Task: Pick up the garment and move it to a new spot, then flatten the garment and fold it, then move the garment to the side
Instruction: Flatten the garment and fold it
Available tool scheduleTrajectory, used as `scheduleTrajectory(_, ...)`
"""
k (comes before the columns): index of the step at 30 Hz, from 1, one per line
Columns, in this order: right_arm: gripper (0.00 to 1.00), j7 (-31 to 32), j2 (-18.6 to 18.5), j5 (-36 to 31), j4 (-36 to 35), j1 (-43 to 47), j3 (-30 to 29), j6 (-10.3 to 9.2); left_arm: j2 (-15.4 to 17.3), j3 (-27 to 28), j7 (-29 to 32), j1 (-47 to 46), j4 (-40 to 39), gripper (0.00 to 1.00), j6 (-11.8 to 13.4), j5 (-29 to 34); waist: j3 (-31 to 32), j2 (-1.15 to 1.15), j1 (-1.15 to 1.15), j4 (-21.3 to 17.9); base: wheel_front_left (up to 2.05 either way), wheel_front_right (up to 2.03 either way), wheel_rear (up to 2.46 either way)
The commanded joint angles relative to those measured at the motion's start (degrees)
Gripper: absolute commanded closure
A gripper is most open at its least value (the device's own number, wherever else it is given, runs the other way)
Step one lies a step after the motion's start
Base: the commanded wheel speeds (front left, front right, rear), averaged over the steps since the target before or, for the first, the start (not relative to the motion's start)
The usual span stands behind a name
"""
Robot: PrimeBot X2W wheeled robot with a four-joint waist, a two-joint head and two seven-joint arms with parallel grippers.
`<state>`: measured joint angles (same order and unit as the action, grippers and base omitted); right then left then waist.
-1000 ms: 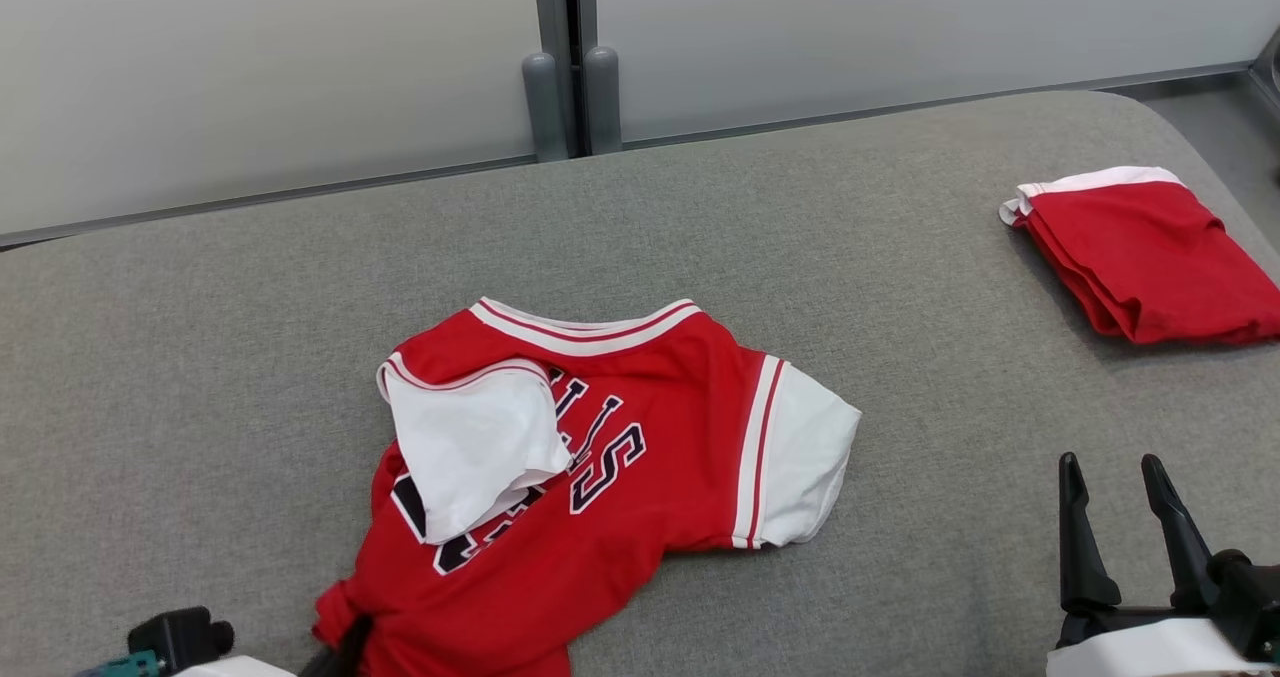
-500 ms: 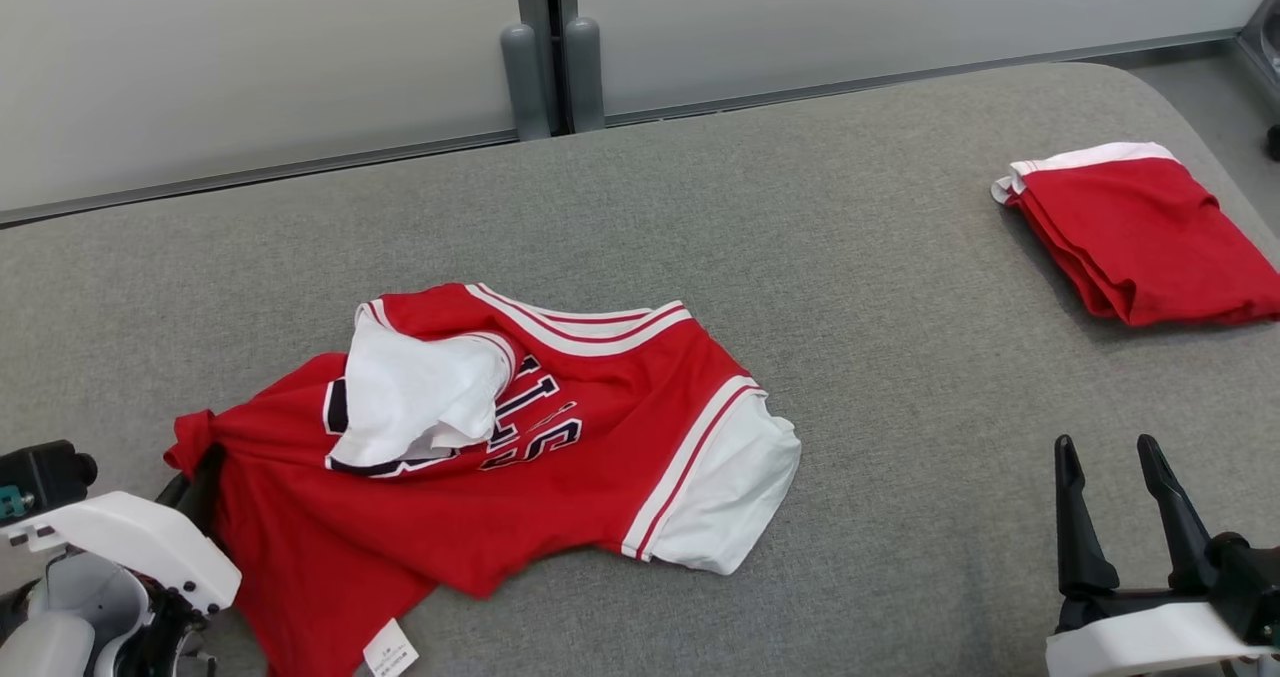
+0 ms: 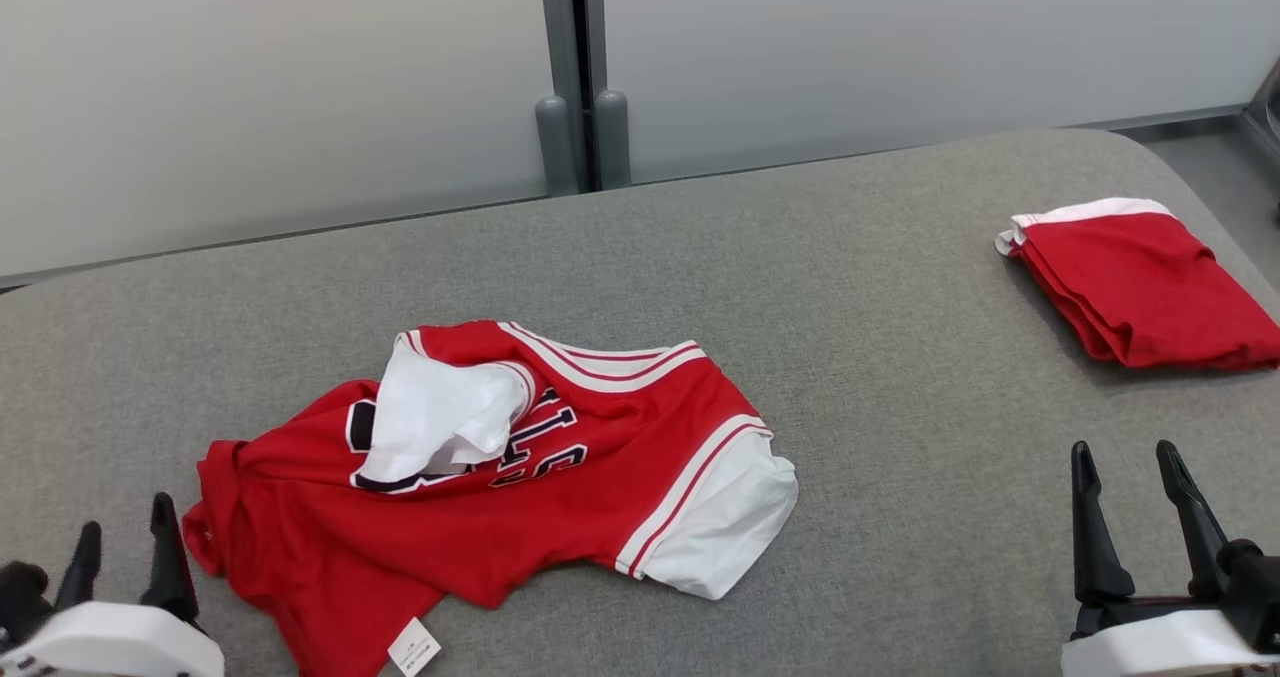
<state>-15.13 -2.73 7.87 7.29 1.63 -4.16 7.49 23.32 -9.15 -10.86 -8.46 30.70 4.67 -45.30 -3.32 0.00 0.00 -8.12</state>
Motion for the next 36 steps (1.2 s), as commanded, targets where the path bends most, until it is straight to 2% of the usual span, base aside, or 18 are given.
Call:
scheduleTrajectory(1,0.0,0.01,-0.32,-0.45,-0.29,0.84,-0.48,0.0,-0.94,0.68,-2.15,2.75,-2.5,0.0,0.68,0.86,1.77,0.0,0.0,1.25,0.0,0.0,0.0)
scheduleTrajectory(3,0.0,0.01,-0.33,-0.82,-0.54,1.37,-1.0,0.0,-2.01,1.38,-3.73,6.36,-6.58,0.0,1.76,2.69,2.68,0.0,0.0,2.23,0.0,0.0,0.0)
scheduleTrajectory(5,0.0,0.01,-0.37,-1.69,-1.09,1.91,-1.62,0.0,-5.36,3.41,-4.32,11.76,-13.24,0.0,3.89,5.88,3.69,0.0,0.0,3.66,0.0,0.0,0.0)
scheduleTrajectory(8,0.0,0.01,-0.34,-2.13,-1.4,2.56,-2.06,0.0,-9.61,4.89,-4.32,16.74,-19.61,0.0,4.93,11.05,4.67,0.0,0.0,5.13,0.0,0.0,0.0)
scheduleTrajectory(12,0.0,0.01,-0.32,-2.49,-0.83,3.42,-1.66,0.0,-14.75,6.46,-4.36,22.03,-24.01,0.0,4.01,17.67,5.84,0.0,0.0,6.6,0.0,0.0,0.0)
scheduleTrajectory(16,0.0,0.01,-0.33,-2.59,0.24,4.81,-1.01,0.0,-18.14,8.47,-4.36,25.28,-26.08,0.0,0.76,23.24,6.74,0.0,0.0,7.87,0.0,0.0,0.0)
scheduleTrajectory(20,0.0,0.01,-0.36,-2.46,1.23,5.73,-0.21,0.0,-19.82,11.21,-4.36,26.55,-26.55,0.0,-1.96,26.17,7.06,0.0,0.0,8.61,0.0,0.0,0.0)
scheduleTrajectory(26,0.0,0.01,-0.34,-1.82,1.54,5.95,0.48,0.0,-20.26,13.05,-4.37,25.48,-25.34,0.0,-5.33,27.85,7.16,0.0,0.0,9.03,0.0,0.0,0.0)
scheduleTrajectory(36,0.0,0.01,-0.34,-1.93,1.66,5.46,1.14,0.0,-20.33,13.37,-4.37,24.24,-24.04,0.0,-7.15,27.73,6.89,0.0,0.0,8.18,0.0,0.0,0.0)
